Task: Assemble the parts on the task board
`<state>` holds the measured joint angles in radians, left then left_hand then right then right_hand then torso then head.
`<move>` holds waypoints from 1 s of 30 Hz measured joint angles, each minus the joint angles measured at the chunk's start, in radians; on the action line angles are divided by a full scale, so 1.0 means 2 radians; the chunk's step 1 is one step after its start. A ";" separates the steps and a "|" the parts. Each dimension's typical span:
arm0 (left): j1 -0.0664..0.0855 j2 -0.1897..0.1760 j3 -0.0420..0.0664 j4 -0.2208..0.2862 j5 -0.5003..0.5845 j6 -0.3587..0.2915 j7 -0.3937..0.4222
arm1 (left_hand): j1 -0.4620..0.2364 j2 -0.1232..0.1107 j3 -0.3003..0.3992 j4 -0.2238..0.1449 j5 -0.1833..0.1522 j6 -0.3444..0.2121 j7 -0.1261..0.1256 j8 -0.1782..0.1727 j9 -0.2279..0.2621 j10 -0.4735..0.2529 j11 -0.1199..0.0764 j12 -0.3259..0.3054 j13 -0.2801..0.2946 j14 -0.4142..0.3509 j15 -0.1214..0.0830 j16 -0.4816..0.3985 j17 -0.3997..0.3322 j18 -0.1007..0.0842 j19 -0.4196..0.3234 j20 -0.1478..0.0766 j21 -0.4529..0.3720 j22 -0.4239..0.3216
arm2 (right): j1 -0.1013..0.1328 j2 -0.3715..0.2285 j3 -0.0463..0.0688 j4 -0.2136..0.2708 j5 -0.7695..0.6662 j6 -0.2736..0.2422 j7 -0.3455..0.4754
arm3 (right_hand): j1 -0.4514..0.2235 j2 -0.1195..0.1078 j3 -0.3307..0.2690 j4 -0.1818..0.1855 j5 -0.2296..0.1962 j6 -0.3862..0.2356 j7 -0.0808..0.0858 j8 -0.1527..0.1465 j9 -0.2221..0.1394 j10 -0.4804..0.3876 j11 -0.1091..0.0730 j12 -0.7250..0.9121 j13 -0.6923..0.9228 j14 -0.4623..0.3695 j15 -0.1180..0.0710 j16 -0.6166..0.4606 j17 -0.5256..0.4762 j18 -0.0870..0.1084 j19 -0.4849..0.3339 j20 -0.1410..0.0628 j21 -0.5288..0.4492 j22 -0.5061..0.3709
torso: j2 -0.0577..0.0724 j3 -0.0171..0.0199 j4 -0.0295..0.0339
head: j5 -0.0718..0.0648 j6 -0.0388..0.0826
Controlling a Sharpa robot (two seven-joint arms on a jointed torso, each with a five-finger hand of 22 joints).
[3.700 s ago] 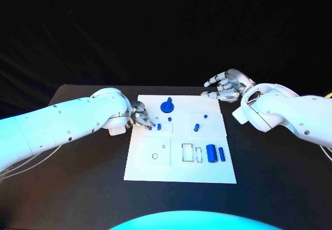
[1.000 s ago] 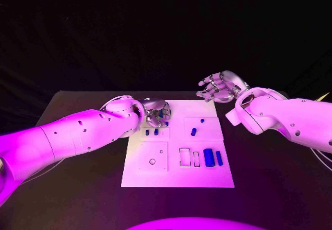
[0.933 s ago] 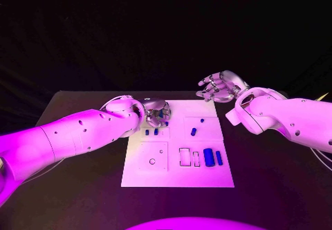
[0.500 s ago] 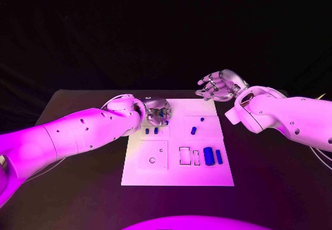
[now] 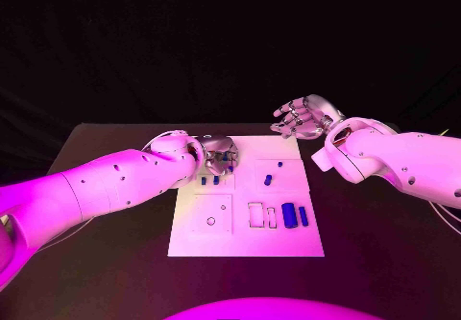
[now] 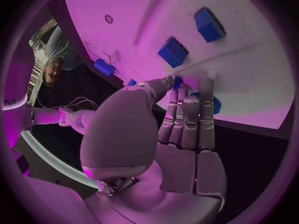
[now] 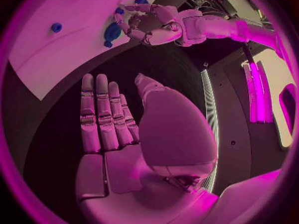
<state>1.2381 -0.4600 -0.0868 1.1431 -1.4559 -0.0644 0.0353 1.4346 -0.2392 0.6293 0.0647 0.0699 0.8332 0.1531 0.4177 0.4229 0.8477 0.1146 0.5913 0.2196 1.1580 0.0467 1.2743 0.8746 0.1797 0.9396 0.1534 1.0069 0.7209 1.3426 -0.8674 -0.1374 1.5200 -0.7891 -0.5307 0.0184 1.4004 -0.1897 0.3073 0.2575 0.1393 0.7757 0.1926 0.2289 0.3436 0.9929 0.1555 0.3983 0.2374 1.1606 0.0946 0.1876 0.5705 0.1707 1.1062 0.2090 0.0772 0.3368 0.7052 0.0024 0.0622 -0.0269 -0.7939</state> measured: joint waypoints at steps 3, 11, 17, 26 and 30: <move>-0.001 0.001 0.000 -0.001 0.000 0.001 0.000 | 0.000 0.000 0.000 0.000 0.000 0.005 -0.001 0.000 -0.001 0.000 0.000 0.000 0.000 0.000 0.000 0.000 0.001 0.008 0.000 0.000 0.004 0.003 | 0.000 0.000 0.000 0.000 0.000 0.001 0.000 | 0.000 0.000 0.000 0.000 0.000 0.000 0.000 0.006 0.000 0.000 0.000 0.000 -0.001 0.000 0.000 -0.006 0.000 0.000 0.000 0.000 0.000 0.000 | 0.000 0.0000 0.0000 | -0.001 0.000; -0.001 0.003 0.000 -0.005 0.000 0.001 -0.001 | 0.001 0.001 0.000 0.000 0.000 0.008 -0.003 0.000 -0.002 0.000 0.000 -0.004 -0.004 0.005 -0.001 0.006 0.006 0.019 0.000 0.000 0.012 0.007 | 0.000 0.000 0.000 0.000 0.000 0.001 0.000 | 0.000 0.000 0.000 0.000 0.000 0.000 0.000 0.006 0.000 0.000 0.000 0.000 -0.003 0.000 0.000 -0.006 -0.001 0.000 -0.002 0.001 0.000 -0.004 | 0.000 0.0000 0.0002 | -0.001 -0.001; -0.001 0.003 0.000 -0.006 0.000 0.003 -0.003 | 0.007 0.007 0.012 -0.012 0.000 0.021 -0.002 -0.006 -0.006 0.021 -0.003 -0.008 -0.006 0.020 -0.004 0.025 0.021 0.019 0.007 -0.007 0.023 0.017 | 0.000 0.000 0.000 0.000 0.000 0.003 0.000 | 0.000 0.000 0.000 0.000 0.000 0.000 0.000 0.006 0.000 -0.002 0.002 0.000 -0.004 0.000 0.000 -0.006 -0.001 0.000 -0.003 0.001 0.000 -0.007 | 0.000 0.0000 0.0006 | -0.002 -0.001; -0.001 0.003 0.000 -0.009 0.001 0.006 -0.004 | 0.018 0.018 0.011 -0.030 0.000 0.026 0.002 -0.016 -0.013 0.028 -0.004 -0.010 -0.006 0.020 -0.004 0.025 0.021 0.018 0.007 -0.007 0.035 0.026 | 0.000 0.000 0.000 0.000 0.001 0.006 0.000 | 0.000 0.000 0.000 0.000 0.000 0.000 0.000 0.006 0.000 -0.002 0.002 -0.004 -0.006 -0.004 0.004 -0.006 -0.004 0.000 -0.003 0.001 0.000 -0.008 | -0.001 -0.0001 0.0003 | -0.002 -0.002; -0.001 0.004 0.000 -0.010 0.001 0.005 -0.004 | 0.018 0.018 0.011 -0.030 0.000 0.028 0.004 -0.022 -0.014 0.029 -0.004 -0.010 -0.006 0.023 -0.006 0.025 0.021 0.018 0.007 -0.007 0.044 0.040 | 0.000 0.000 0.000 0.000 0.002 0.006 0.000 | 0.000 0.000 0.000 0.000 0.000 0.000 0.000 0.006 0.000 -0.002 0.002 -0.004 -0.007 -0.004 0.004 -0.006 -0.005 0.000 -0.003 0.001 0.000 -0.009 | -0.001 -0.0002 0.0003 | -0.002 -0.002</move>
<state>1.2356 -0.4526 -0.0864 1.1232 -1.4543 -0.0545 0.0283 1.4699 -0.2035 0.6513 0.0042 0.0698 0.8886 0.1609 0.3740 0.3953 0.9049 0.1074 0.5708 0.2082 1.2035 0.0338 1.3248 0.9167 0.2156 0.9540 0.1393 1.0957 0.8012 1.3426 -0.8677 -0.1374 1.5206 -0.7855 -0.5184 0.0179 1.4003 -0.1897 0.3071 0.2577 0.1393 0.7758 0.1927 0.2400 0.3430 0.9894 0.1590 0.3908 0.2241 1.1518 0.1033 0.1760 0.5612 0.1706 1.1011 0.2109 0.0772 0.3183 0.7039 0.0020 0.0628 -0.0314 -0.7974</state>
